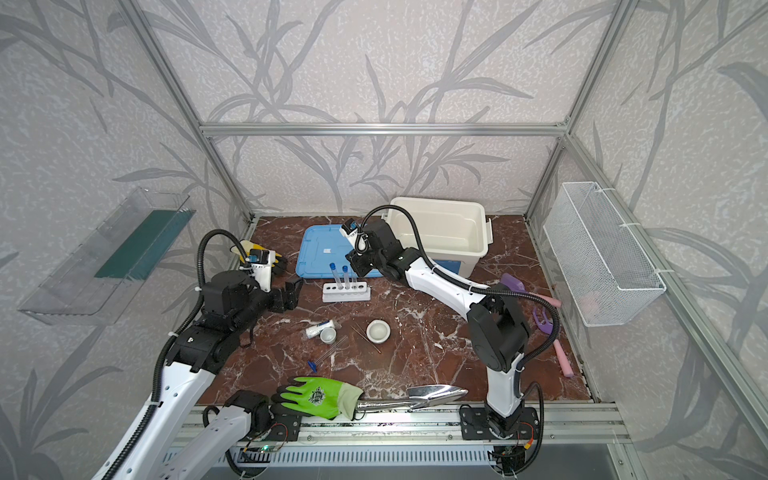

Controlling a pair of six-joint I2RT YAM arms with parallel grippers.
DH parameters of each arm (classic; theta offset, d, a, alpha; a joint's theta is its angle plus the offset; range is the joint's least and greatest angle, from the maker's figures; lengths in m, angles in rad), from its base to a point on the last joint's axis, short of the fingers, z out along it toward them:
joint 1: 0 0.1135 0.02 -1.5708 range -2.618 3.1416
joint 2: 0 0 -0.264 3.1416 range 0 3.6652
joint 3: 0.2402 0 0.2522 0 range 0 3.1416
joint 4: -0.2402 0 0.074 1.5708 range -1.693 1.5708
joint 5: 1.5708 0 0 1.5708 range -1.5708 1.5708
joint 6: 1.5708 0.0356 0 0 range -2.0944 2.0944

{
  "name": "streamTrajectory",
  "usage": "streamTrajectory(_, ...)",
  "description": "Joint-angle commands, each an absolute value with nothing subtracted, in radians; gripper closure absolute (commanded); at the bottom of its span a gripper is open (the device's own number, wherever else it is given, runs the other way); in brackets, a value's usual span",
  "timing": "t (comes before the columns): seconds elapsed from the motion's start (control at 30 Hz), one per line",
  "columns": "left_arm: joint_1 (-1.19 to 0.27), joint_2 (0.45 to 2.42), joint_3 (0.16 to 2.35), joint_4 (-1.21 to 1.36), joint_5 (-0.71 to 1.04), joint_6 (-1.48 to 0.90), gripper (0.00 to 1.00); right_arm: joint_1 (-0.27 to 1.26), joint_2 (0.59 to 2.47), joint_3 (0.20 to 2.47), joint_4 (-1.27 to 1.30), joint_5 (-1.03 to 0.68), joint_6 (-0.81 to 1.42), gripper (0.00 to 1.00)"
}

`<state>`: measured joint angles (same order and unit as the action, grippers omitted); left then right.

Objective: Organize the chemistry lab equipment
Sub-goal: 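Lower the stoppered glass tube toward the white rack with the right gripper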

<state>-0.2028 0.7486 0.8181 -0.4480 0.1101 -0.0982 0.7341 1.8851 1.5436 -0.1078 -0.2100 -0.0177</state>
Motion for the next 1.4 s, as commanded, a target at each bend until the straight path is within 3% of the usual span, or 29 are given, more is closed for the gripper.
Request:
streamTrajectory(0.0,-0.194,0.75,0.811,-0.436,0.126,-0.101,0.15,0.741,1.916,1.575,-0.077,-0.209,-0.033,0.91)
streamTrajectory(1.37,-0.184,0.753,0.811,-0.44,0.149,-0.075,0.16,0.753,1.964,1.488,0.031,-0.192,-0.021,0.91)
